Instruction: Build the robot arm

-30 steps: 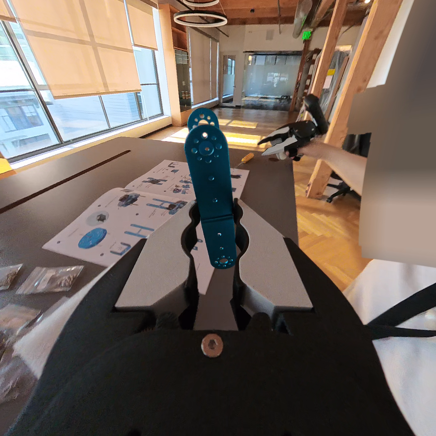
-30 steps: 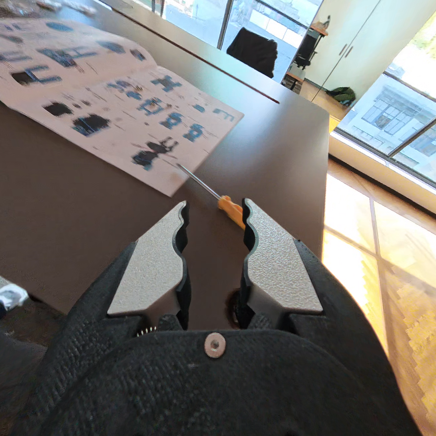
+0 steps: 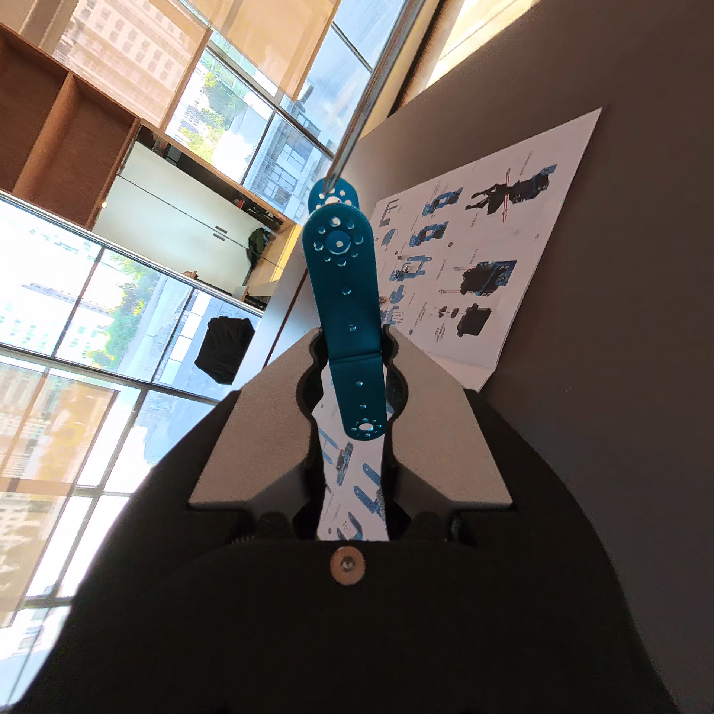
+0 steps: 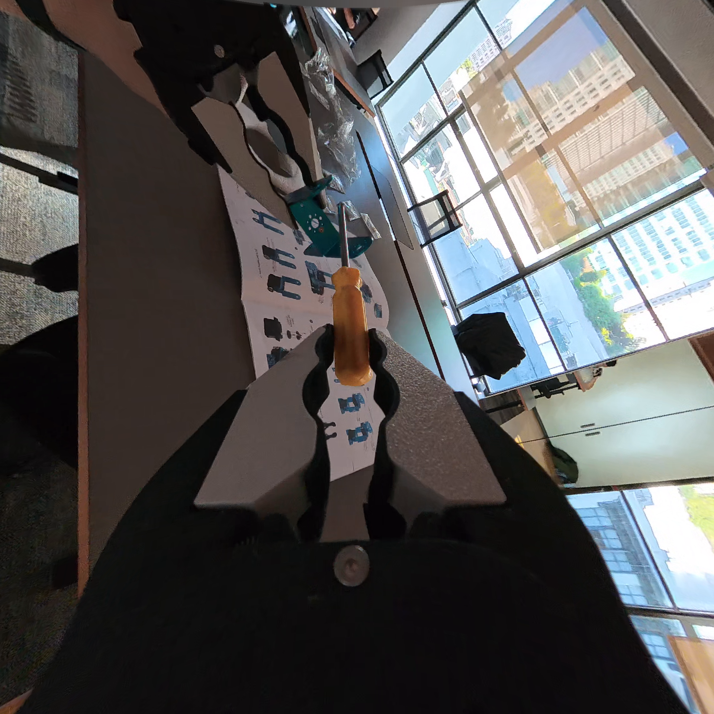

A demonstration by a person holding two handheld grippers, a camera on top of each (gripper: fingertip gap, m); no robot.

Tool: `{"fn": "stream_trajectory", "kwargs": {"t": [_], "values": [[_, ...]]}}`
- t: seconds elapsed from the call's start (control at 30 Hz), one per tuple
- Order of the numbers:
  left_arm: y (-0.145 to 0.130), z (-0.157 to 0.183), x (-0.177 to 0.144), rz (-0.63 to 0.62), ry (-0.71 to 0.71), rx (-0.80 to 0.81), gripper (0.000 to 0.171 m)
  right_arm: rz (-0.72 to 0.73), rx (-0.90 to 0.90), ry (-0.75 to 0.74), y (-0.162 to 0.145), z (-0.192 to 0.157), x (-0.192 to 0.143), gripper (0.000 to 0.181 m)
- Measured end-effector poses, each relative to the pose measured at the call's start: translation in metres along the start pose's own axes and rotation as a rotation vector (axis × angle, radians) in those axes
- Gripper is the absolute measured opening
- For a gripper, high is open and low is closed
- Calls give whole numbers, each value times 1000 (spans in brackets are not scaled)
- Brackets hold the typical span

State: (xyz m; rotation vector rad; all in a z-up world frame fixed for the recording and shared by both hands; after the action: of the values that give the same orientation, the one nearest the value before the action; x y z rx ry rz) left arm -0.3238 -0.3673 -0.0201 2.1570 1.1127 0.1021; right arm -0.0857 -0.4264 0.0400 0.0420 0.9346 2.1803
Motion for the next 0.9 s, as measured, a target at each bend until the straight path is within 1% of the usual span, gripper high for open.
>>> {"fn": "stream_trajectory", "kwargs": {"t": [0.07, 0.17, 0.3, 0.37, 0.47, 0.63, 0.9], "values": [[1, 8, 1, -34, 25, 86, 27, -9, -52, -7, 0, -7, 11, 17], [5, 20, 3, -87, 49, 201, 27, -56, -91, -10, -11, -18, 25, 17], [7, 29, 4, -138, 55, 277, 26, -97, -163, -22, -22, -31, 37, 17], [6, 33, 5, -167, 62, 312, 26, -96, -159, 0, -26, -37, 41, 17], [3, 39, 7, -197, 57, 347, 27, -72, -139, 10, -31, -41, 45, 17], [0, 47, 7, -223, 41, 393, 27, -71, -115, 28, -36, -44, 49, 17], [-5, 49, 11, -237, 16, 379, 26, -78, -114, 48, -40, -48, 55, 17]]}}
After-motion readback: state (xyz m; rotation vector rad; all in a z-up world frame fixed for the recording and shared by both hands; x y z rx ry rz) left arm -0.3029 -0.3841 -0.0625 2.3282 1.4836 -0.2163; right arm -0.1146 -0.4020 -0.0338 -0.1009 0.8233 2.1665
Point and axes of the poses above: each gripper's, where its closed fingertips meet, x out along the fingers, y out of its top, z = x × y across the jaws, the point moved 9 cm from there along -x, back along the fingers, and after that the axes turned 3 degrees about z, right-handed, at the moved point
